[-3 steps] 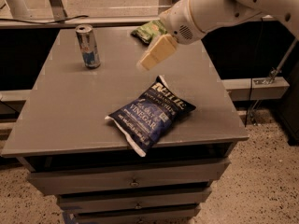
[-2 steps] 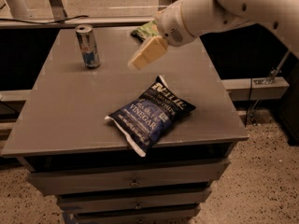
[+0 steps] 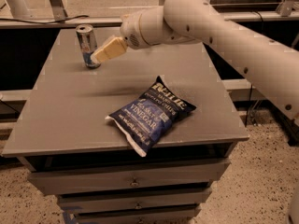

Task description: Knock redbull can over

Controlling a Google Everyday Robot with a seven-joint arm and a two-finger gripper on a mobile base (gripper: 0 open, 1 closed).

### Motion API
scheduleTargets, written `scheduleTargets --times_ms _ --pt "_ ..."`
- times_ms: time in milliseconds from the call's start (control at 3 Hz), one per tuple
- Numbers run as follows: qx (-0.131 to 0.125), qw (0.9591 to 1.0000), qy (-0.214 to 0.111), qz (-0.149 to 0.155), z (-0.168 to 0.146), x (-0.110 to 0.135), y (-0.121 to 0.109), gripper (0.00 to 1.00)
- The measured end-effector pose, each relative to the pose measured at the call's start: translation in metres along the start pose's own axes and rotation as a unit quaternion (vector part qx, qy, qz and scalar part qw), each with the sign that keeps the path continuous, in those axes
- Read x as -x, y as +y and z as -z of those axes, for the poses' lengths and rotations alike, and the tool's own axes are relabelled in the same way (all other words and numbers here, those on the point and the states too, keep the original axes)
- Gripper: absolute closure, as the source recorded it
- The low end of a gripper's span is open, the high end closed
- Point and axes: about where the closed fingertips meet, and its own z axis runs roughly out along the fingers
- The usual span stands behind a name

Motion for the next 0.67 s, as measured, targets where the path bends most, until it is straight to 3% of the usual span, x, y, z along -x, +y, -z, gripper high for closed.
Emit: scheduleTargets --times_ms 333,667 --pt "0.006 0.999 -0.038 -0.022 -0.051 0.004 -0.004 0.0" --pt "0.007 0.9977 -0.056 -0.037 -0.083 0.0 -0.01 0.0"
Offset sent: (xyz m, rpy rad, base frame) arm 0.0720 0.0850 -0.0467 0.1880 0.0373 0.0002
